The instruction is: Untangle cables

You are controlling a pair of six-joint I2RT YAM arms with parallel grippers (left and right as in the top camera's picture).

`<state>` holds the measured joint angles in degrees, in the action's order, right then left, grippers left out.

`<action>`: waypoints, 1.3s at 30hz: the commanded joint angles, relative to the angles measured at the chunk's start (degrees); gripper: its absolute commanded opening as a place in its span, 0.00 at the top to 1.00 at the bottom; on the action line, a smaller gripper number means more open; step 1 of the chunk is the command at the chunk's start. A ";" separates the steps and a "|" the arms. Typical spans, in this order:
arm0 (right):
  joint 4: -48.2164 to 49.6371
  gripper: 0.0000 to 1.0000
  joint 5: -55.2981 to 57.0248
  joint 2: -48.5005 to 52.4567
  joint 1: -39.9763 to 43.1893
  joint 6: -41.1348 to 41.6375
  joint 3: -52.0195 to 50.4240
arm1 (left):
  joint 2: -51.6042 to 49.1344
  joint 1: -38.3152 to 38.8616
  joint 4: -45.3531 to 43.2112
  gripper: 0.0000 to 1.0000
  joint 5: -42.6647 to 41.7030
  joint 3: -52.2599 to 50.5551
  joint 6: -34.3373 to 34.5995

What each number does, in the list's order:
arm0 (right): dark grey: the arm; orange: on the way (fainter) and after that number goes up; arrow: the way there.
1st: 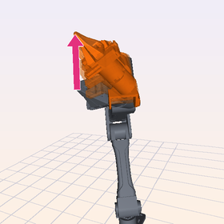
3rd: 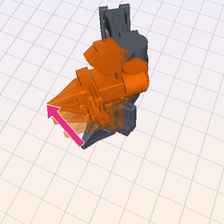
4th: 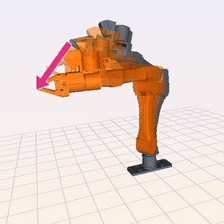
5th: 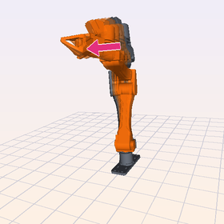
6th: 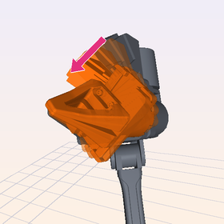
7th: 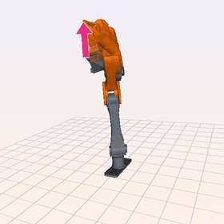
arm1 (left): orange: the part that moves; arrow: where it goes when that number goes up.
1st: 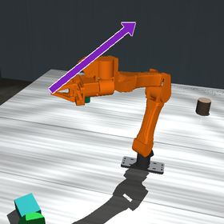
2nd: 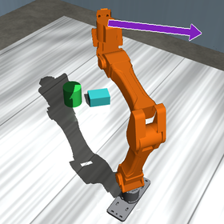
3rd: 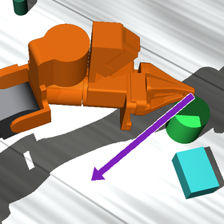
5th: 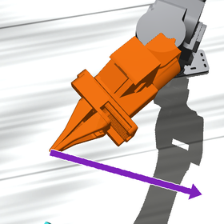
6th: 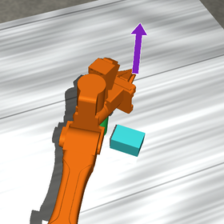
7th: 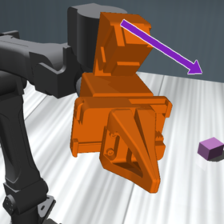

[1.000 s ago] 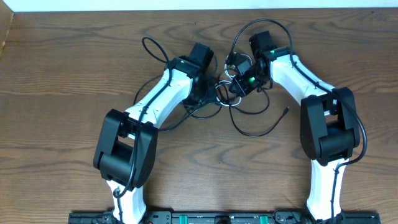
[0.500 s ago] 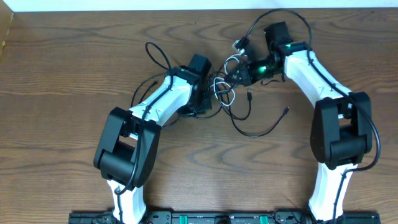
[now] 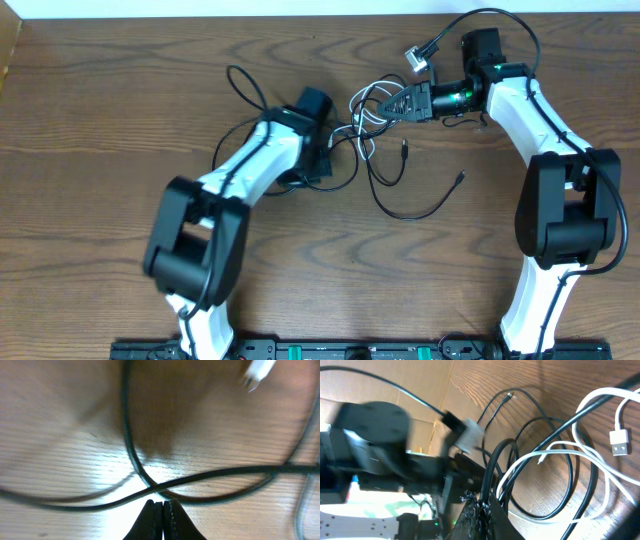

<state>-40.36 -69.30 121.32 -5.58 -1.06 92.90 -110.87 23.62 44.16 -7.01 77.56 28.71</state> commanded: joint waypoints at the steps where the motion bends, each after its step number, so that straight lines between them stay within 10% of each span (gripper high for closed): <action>1: 0.11 0.99 -3.02 -1.97 0.57 4.15 1.18 | 10.58 -1.57 -1.46 0.75 1.53 1.18 -6.10; 20: 0.35 0.99 -2.84 -1.97 -0.20 11.80 1.16 | 13.38 3.43 -8.57 0.63 -11.89 -0.55 -40.24; 39: 0.35 0.99 -2.21 -1.97 -0.20 11.76 1.16 | 6.99 4.48 -22.12 0.56 -16.98 -0.55 -42.25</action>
<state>-40.03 -69.87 121.32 -5.52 10.26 92.90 -101.82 27.94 22.65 -22.90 77.21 -12.34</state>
